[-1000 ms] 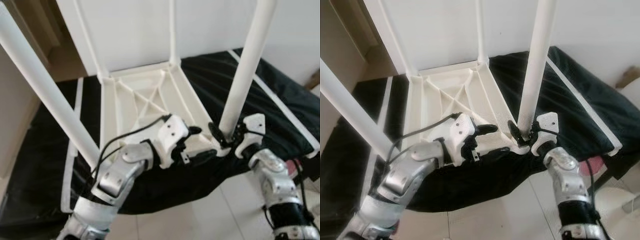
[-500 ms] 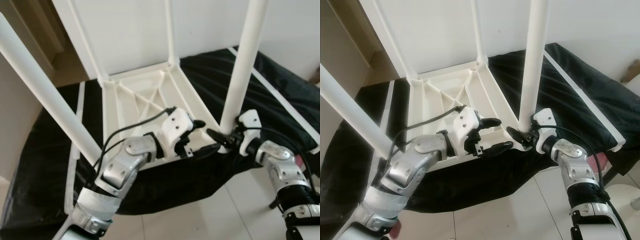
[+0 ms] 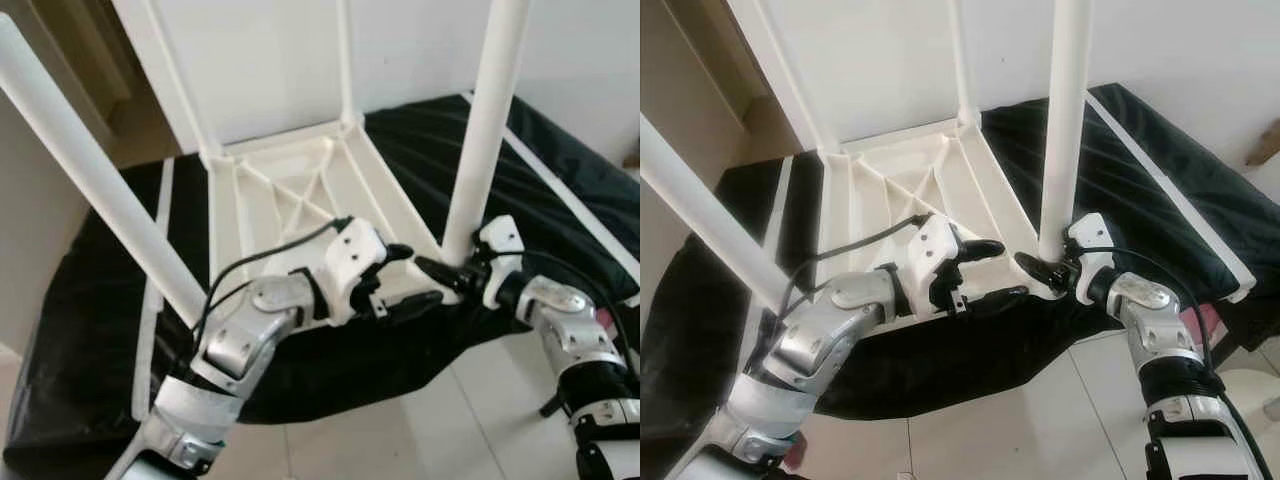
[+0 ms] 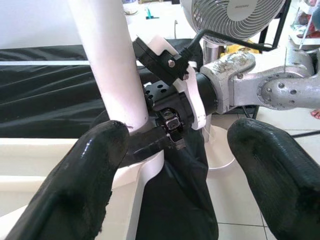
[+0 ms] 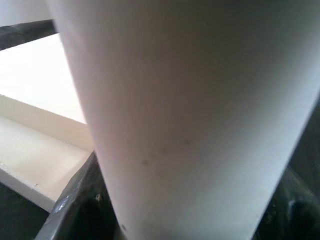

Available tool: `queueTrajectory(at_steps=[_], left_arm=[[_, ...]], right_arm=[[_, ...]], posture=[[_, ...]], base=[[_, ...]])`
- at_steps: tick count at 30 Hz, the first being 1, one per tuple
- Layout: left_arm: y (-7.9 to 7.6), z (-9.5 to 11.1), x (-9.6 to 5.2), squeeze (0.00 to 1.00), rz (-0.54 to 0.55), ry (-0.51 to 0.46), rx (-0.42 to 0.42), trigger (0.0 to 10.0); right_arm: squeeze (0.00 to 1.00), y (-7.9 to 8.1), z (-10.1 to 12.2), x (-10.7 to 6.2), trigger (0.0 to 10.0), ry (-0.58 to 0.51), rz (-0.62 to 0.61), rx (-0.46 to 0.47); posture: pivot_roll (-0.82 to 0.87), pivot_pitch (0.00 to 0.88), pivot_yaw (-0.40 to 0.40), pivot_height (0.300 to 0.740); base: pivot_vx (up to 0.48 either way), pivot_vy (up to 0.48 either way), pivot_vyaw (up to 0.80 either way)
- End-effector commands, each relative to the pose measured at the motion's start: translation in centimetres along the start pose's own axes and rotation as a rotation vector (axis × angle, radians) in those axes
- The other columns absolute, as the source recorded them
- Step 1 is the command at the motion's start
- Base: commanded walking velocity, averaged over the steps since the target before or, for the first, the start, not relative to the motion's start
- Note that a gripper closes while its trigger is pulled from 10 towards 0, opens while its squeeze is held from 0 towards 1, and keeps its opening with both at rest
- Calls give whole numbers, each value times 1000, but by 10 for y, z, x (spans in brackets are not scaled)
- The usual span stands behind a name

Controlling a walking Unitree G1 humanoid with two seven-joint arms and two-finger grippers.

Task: Building children table

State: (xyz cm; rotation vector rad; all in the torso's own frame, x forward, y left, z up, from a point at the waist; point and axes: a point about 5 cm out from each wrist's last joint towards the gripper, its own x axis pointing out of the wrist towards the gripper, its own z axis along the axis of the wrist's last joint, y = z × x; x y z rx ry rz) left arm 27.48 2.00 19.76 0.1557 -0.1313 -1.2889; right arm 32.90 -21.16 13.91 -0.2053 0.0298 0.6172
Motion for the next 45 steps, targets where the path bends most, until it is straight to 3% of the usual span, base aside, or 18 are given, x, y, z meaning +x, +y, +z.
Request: queueTrajectory(at_steps=[1, 2, 3, 4, 6, 7, 10, 11, 13, 18, 26, 33, 34, 35, 45], left_arm=[[-5, 0, -2, 0, -99, -2, -6, 10000], [-5, 0, -1, 0, -98, -3, -8, 10000], [-5, 0, 0, 0, -97, -9, -15, 10000], [-5, 0, 0, 0, -97, -9, -15, 10000], [-8, 0, 4, 0, -100, -25, -29, 10000], [-8, 0, 5, 0, -97, -30, -30, 10000], [-8, 1, 5, 0, -94, -34, -30, 10000], [-5, 2, 7, 0, -77, -53, -43, 10000], [-3, 3, 7, 0, -67, -58, -46, 10000], [-3, 2, 8, 0, -38, -63, -41, 10000], [6, 2, -5, 0, 53, -59, -19, 10000], [20, -2, -10, 0, 166, -44, 19, 10000], [21, -1, -11, 0, 174, -55, 18, 10000], [22, 0, -13, 0, 179, -63, 14, 10000], [24, 1, -24, 0, 232, -70, 39, 10000]], right_arm=[[0, 10, -5, 3, 10000, 17, -23, 5], [0, 13, -7, 3, 10000, 12, -52, 27], [0, 12, -7, 4, 10000, -11, -168, 73], [0, 12, -7, 4, 10000, -11, -168, 73], [0, 15, -9, 4, 10000, -49, -419, 131], [0, 19, -10, 5, 10000, -64, -475, 178], [0, 24, -11, 5, 10000, -77, -525, 241], [0, 34, -9, 9, 10000, -82, -629, 282], [0, 39, -8, 13, 10000, -81, -673, 293], [0, 57, -9, 22, 10000, -25, -755, 305], [0, 91, 5, 38, 10000, -51, -734, 255], [0, 86, 13, 41, 10000, -92, -668, 190], [537, 84, 14, 39, 10000, -102, -668, 193], [1000, 82, 15, 38, 10000, -113, -656, 196], [1000, 78, 22, 21, 10000, -194, -561, 196]], posture=[[-79, 22, 111, 740], [-79, 22, 111, 740], [-87, 22, 110, 740], [-87, 22, 110, 740], [-94, 21, 101, 740], [-98, 16, 94, 740], [-100, 17, 88, 740], [-109, 19, 81, 740], [-111, 16, 75, 740], [-88, 2, 48, 740], [-5, 0, -13, 740], [-4, 0, -19, 740], [3, 0, -28, 740], [7, 0, -33, 740], [23, 0, -48, 740]], base=[[0, 0, 0], [0, 0, 0], [0, 0, 0], [0, 0, 0], [0, 0, 0], [0, 0, 0], [0, 0, 0], [0, 0, 0], [0, 0, 0], [0, 0, 0], [0, 0, 0], [0, 0, 0], [0, 0, 0], [0, 0, 0], [0, 0, 0]])
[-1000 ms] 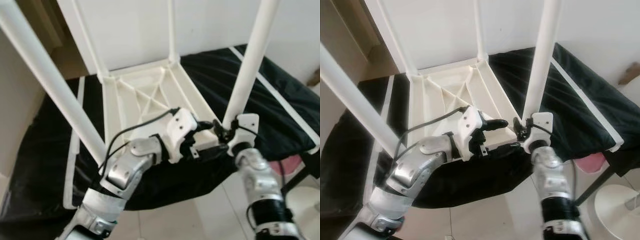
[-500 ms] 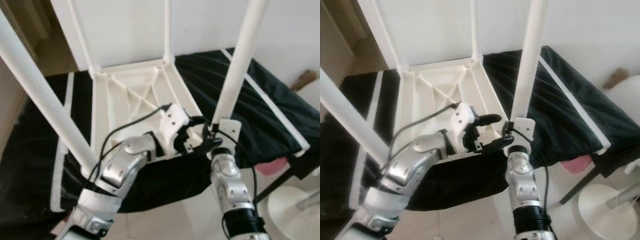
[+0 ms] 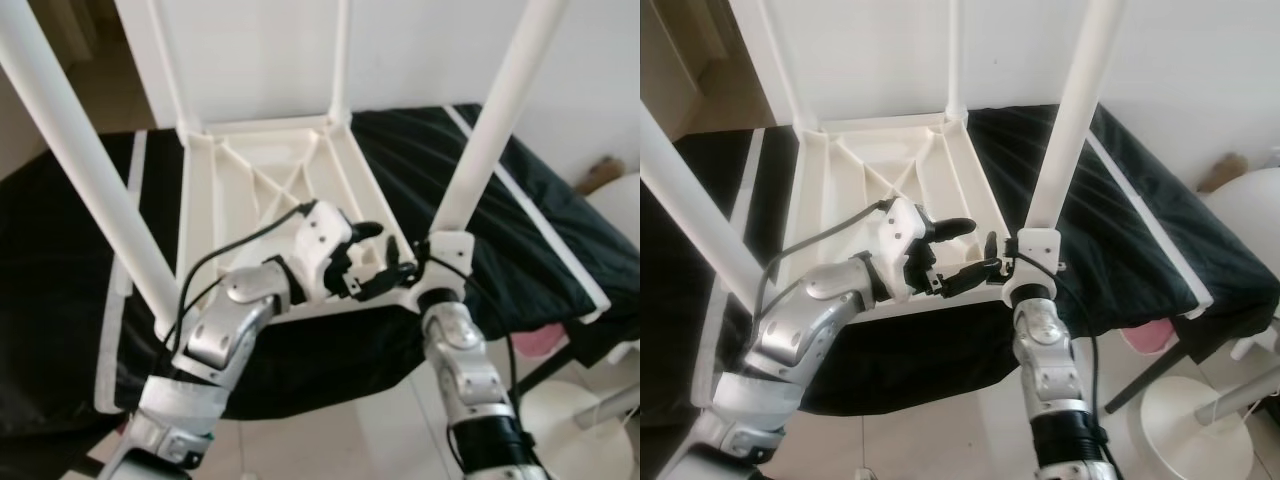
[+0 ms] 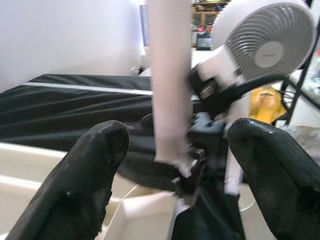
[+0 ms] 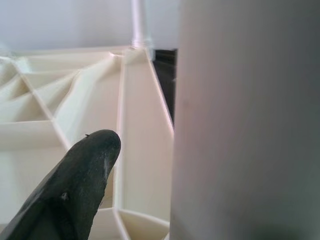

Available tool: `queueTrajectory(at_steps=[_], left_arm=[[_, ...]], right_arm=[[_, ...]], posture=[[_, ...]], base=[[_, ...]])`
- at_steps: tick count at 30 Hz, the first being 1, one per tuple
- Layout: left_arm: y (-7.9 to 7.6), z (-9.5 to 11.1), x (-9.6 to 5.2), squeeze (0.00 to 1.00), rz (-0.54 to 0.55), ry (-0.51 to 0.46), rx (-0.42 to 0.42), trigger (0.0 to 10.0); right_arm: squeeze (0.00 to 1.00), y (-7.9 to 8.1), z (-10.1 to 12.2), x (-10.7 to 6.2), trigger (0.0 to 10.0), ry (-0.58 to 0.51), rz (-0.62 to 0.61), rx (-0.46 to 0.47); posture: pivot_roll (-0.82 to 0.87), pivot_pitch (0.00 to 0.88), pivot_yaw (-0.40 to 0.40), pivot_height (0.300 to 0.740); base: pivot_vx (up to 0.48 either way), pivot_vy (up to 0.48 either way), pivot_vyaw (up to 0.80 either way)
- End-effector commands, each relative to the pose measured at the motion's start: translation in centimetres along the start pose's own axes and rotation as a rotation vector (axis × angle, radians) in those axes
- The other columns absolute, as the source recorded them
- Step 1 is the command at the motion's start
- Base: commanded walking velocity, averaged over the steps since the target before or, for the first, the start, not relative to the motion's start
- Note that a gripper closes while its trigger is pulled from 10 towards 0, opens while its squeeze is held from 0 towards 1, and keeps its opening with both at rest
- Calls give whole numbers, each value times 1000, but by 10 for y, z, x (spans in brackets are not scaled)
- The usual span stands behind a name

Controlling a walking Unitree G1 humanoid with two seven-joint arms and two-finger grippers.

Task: Building children table

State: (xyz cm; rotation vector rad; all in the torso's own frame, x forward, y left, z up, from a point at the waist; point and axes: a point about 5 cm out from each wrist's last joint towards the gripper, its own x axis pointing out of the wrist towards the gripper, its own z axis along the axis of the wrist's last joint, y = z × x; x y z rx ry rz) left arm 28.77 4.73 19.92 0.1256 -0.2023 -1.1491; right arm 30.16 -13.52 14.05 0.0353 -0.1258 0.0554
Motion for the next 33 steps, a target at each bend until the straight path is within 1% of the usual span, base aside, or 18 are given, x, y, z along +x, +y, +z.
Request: queueTrajectory(at_steps=[1, 2, 3, 4, 8, 10, 11, 12, 14, 15, 16, 17, 20, 26, 27, 28, 29, 33], left_arm=[[3, 3, -4, 0, 94, -19, 24, 10000], [3, 3, -4, 0, 94, -19, 24, 10000], [2, 2, -7, 0, 96, -17, 29, 10000], [-1, -2, -9, 0, 85, -6, 29, 10000], [-6, -6, -11, 0, 57, 9, 24, 10000], [-6, -6, -11, 0, 57, 9, 24, 10000], [-9, -7, -13, 0, 29, 9, 15, 10000], [-9, -7, -13, 0, 29, 9, 15, 10000], [-12, -9, -16, 0, -14, 23, 2, 10000], [-12, -9, -16, 0, -14, 23, 2, 10000], [-14, -11, -17, 0, -34, 41, 14, 10000], [-14, -11, -17, 0, -34, 41, 14, 10000], [-17, -16, -15, 0, -49, 79, 38, 10000], [-18, -16, -13, 0, -52, 85, 45, 10000], [-19, -14, -12, 0, -51, 80, 44, 10000], [-19, -14, -12, 0, -51, 80, 44, 10000], [-19, -13, -12, 0, -48, 79, 42, 10000], [-20, -12, -13, 0, -41, 78, 39, 10000]], right_arm=[[1000, -3, 6, -3, 10000, -33, 47, 11], [1000, -3, 6, -3, 10000, -33, 47, 11], [361, -7, 6, -4, 10000, -33, 87, 13], [0, -12, 7, -4, 10000, -33, 124, 6], [0, -19, 7, -3, 10000, -29, 182, -2], [0, -19, 7, -3, 10000, -29, 182, -2], [0, -26, 8, 1, 10000, -16, 256, -24], [0, -26, 8, 1, 10000, -16, 256, -24], [0, -35, 9, 9, 10000, 12, 368, -60], [0, -35, 9, 9, 10000, 12, 368, -60], [0, -36, 9, 12, 10000, 42, 448, -69], [0, -36, 9, 12, 10000, 42, 448, -69], [0, -40, 7, 21, 10000, 95, 579, -138], [0, -42, 8, 28, 10000, 121, 622, -155], [0, -43, 5, 31, 902, 160, 683, -165], [0, -43, 5, 31, 902, 160, 683, -165], [0, -44, 2, 30, 0, 180, 708, -170], [0, -48, -3, 28, 0, 204, 725, -172]], posture=[[21, 0, -46, 740], [21, 0, -46, 740], [21, 0, -45, 740], [13, 0, -36, 740], [9, 0, -32, 740], [9, 0, -32, 740], [8, 0, -27, 740], [8, 0, -27, 740], [12, 0, -28, 740], [12, 0, -28, 740], [14, 0, -28, 740], [14, 0, -28, 740], [22, 0, -32, 740], [32, 0, -38, 740], [43, 0, -43, 740], [43, 0, -43, 740], [50, 0, -45, 740], [52, 0, -44, 740]], base=[[0, 0, 0], [0, 0, 0], [0, 0, 0], [0, 0, 0], [0, 0, 0], [0, 0, 0], [0, 0, 0], [0, 0, 0], [0, 0, 0], [0, 0, 0], [0, 0, 0], [0, 0, 0], [0, 0, 0], [0, 0, 0], [0, 0, 0], [0, 0, 0], [0, 0, 0], [0, 0, 0]])
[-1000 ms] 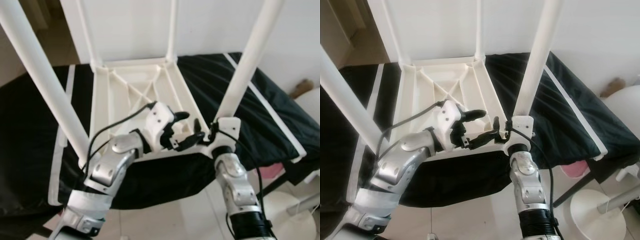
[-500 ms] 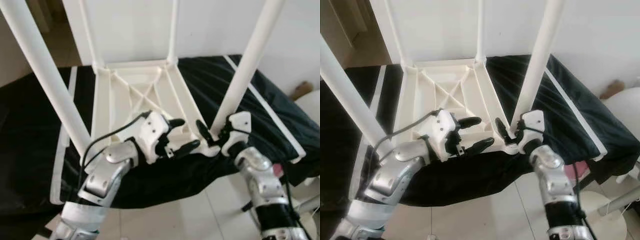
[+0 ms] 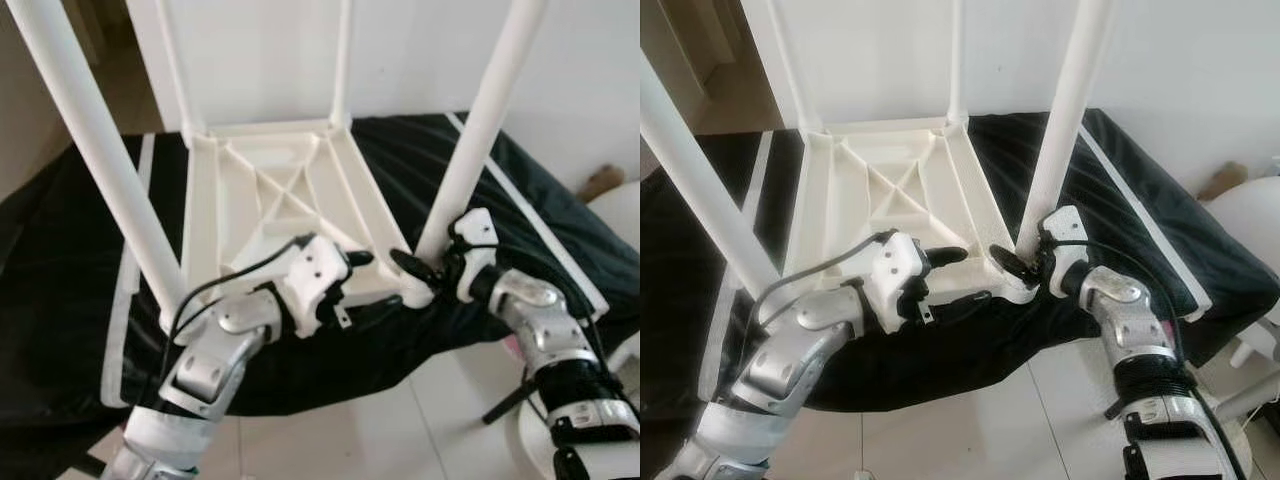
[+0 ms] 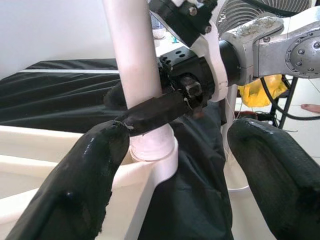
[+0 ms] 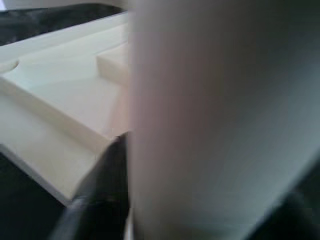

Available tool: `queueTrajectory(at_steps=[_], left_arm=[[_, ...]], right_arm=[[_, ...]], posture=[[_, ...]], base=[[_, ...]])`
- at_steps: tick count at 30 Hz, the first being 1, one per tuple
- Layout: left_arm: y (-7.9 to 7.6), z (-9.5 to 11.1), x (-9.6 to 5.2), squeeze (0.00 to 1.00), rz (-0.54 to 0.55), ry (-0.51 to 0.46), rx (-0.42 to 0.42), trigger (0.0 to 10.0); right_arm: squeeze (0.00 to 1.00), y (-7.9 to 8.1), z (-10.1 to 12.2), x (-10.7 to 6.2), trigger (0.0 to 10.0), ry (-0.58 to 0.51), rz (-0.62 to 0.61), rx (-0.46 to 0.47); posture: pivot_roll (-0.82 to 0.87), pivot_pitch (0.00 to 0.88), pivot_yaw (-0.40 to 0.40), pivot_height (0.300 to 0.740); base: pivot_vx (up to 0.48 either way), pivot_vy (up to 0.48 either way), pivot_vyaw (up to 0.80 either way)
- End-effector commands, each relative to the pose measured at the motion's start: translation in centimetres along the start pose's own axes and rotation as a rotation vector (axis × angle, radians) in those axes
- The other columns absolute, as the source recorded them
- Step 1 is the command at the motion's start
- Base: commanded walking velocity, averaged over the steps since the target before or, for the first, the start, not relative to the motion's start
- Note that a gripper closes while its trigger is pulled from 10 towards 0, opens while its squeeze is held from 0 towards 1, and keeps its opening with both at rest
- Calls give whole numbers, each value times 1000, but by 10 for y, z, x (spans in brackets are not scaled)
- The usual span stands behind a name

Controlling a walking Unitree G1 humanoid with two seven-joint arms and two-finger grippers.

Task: Building children table

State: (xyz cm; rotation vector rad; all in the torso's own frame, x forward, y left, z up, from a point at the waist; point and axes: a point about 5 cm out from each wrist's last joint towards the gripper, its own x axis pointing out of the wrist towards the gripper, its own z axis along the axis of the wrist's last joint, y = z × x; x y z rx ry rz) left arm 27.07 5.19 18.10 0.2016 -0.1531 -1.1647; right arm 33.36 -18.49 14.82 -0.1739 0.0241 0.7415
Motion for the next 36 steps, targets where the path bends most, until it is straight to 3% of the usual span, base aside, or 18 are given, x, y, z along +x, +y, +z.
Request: queueTrajectory(at_steps=[1, 7, 8, 9, 10, 15, 22, 25, 26, 29, 31, 32, 33, 36], left_arm=[[-4, 1, 0, 0, -14, 3, 5, 10000], [-5, 1, 0, 0, -14, 5, 3, 10000], [-5, 0, 0, 0, -14, 6, 2, 10000], [-5, 0, 0, 0, -15, 7, 1, 10000], [-5, 0, 0, 0, -15, 7, 0, 10000], [-6, -2, 1, 0, -20, 8, -7, 10000], [-5, -2, 5, 0, -31, 8, -4, 10000], [-5, -2, 5, 0, -31, 7, -4, 10000], [-3, -2, 6, 0, -27, 8, -4, 10000], [-2, -2, 6, 0, -24, 8, -4, 10000], [0, -4, 8, 0, -18, 12, -3, 10000], [0, -4, 8, 0, -18, 12, -3, 10000], [1, -4, 9, 0, -10, 9, 0, 10000], [0, -2, 10, 0, -9, 1, -6, 10000]], right_arm=[[0, 4, -10, 0, 0, 45, 35, 3], [0, 2, -19, -9, 0, 81, 13, 13], [0, 1, -19, -10, 1843, 79, -12, 29], [0, 1, -19, -12, 9373, 72, -33, 43], [0, 1, -18, -12, 10000, 67, -50, 49], [0, -1, -23, -10, 10000, 99, -227, 44], [0, 11, -28, -5, 10000, 83, -463, 106], [0, 14, -27, -4, 10000, 80, -500, 101], [0, 18, -28, -2, 10000, 80, -596, 129], [0, 20, -29, -1, 10000, 83, -663, 149], [0, 30, -28, 6, 10000, 66, -822, 196], [0, 30, -28, 6, 10000, 66, -822, 196], [0, 41, -28, 12, 10000, 62, -902, 228], [0, 49, -27, 17, 10000, 60, -894, 251]], posture=[[52, 0, -44, 740], [48, 0, -44, 740], [47, 0, -44, 740], [45, 0, -44, 740], [45, 0, -44, 740], [37, 0, -41, 740], [7, 0, -30, 740], [7, 0, -30, 740], [-2, 0, -30, 740], [-2, 0, -30, 740], [-10, 0, -32, 740], [-10, 0, -32, 740], [-8, 0, -34, 740], [-6, 0, -38, 740]], base=[[0, 0, 0], [0, 0, 0], [0, 0, 0], [0, 0, 0], [0, 0, 0], [0, 0, 0], [0, 0, 0], [0, 0, 0], [0, 0, 0], [0, 0, 0], [0, 0, 0], [0, 0, 0], [0, 0, 0], [0, 0, 0]])
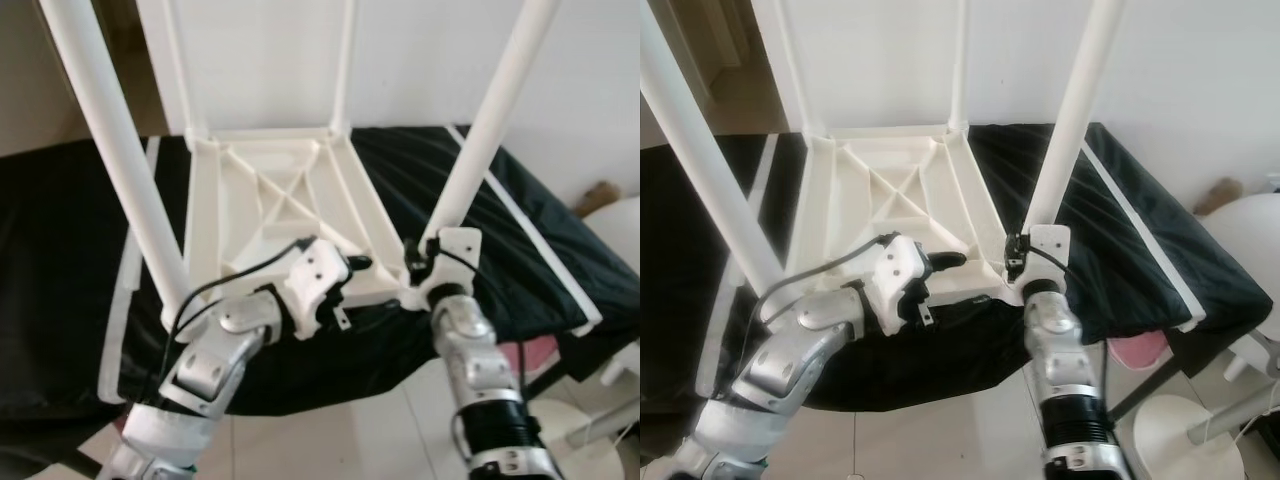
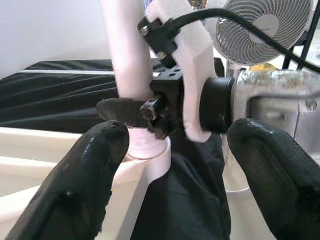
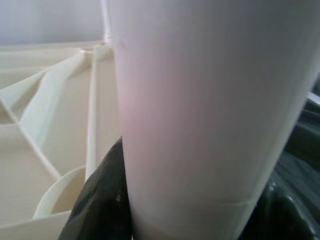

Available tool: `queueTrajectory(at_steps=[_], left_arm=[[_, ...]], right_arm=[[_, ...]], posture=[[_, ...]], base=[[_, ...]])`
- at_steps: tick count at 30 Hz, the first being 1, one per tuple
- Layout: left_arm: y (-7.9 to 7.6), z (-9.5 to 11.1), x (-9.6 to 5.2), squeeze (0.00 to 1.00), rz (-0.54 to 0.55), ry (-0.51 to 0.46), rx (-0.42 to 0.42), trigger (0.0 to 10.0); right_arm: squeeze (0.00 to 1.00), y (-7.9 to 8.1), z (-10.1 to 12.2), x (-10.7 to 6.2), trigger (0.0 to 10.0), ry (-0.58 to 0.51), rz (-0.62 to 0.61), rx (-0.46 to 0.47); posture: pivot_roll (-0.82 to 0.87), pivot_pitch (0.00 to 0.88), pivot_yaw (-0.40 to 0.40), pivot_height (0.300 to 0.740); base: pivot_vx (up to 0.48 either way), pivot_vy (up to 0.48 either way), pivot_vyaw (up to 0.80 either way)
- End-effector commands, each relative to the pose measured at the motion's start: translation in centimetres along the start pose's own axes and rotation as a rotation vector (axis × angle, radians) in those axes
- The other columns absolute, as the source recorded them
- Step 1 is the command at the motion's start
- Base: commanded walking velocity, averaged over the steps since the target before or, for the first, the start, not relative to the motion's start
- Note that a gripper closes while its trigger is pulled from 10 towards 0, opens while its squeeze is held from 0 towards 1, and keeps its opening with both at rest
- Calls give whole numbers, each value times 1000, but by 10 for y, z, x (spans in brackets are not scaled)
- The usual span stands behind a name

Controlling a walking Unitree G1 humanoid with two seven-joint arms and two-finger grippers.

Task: Building children table

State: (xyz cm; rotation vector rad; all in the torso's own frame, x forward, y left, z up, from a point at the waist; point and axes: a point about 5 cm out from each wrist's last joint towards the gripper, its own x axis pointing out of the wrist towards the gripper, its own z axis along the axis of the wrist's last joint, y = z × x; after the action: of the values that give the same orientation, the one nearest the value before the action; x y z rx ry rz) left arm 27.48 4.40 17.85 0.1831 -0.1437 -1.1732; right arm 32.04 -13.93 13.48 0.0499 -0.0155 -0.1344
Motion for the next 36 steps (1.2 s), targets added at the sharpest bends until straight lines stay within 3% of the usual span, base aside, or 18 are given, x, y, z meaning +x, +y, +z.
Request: queueTrajectory(at_steps=[1, 16, 17, 18, 28, 33, 34, 35, 36], left_arm=[[0, 1, 1, 0, -3, 0, 10, 10000], [-1, 0, 1, 0, -5, -8, 3, 10000], [-1, 0, 1, 0, -5, -7, 3, 10000], [-1, 1, 1, 0, -5, -8, 4, 10000], [-1, 1, -1, 0, -4, -7, -2, 10000], [-3, 0, -3, 0, -9, -1, -6, 10000], [-3, 0, -3, 0, -9, -1, -6, 10000], [-3, 0, -3, 0, -9, 5, 2, 10000], [-3, -1, -3, 0, -10, 9, 6, 10000]], right_arm=[[0, -2, -21, -6, 10000, 105, -20, -8], [0, 5, -13, -13, 10000, 50, -6, 41], [765, 5, -11, -13, 10000, 39, 3, 56], [1000, 4, -9, -12, 10000, 25, 9, 61], [1000, 0, 4, -15, 10000, -54, 114, 113], [1000, -23, 6, -20, 10000, -72, 354, 76], [1000, -23, 6, -20, 10000, -72, 354, 76], [408, -28, 7, -20, 10000, -76, 429, 34], [0, -29, 8, -18, 10000, -79, 482, 9]], posture=[[-6, 0, -38, 740], [-3, 0, -41, 740], [-2, 0, -42, 740], [1, 0, -44, 740], [4, 0, -42, 740], [10, 0, -40, 740], [10, 0, -40, 740], [13, 0, -39, 740], [13, 0, -38, 740]], base=[[0, 0, 0], [0, 0, 0], [0, 0, 0], [0, 0, 0], [0, 0, 0], [0, 0, 0], [0, 0, 0], [0, 0, 0], [0, 0, 0]])
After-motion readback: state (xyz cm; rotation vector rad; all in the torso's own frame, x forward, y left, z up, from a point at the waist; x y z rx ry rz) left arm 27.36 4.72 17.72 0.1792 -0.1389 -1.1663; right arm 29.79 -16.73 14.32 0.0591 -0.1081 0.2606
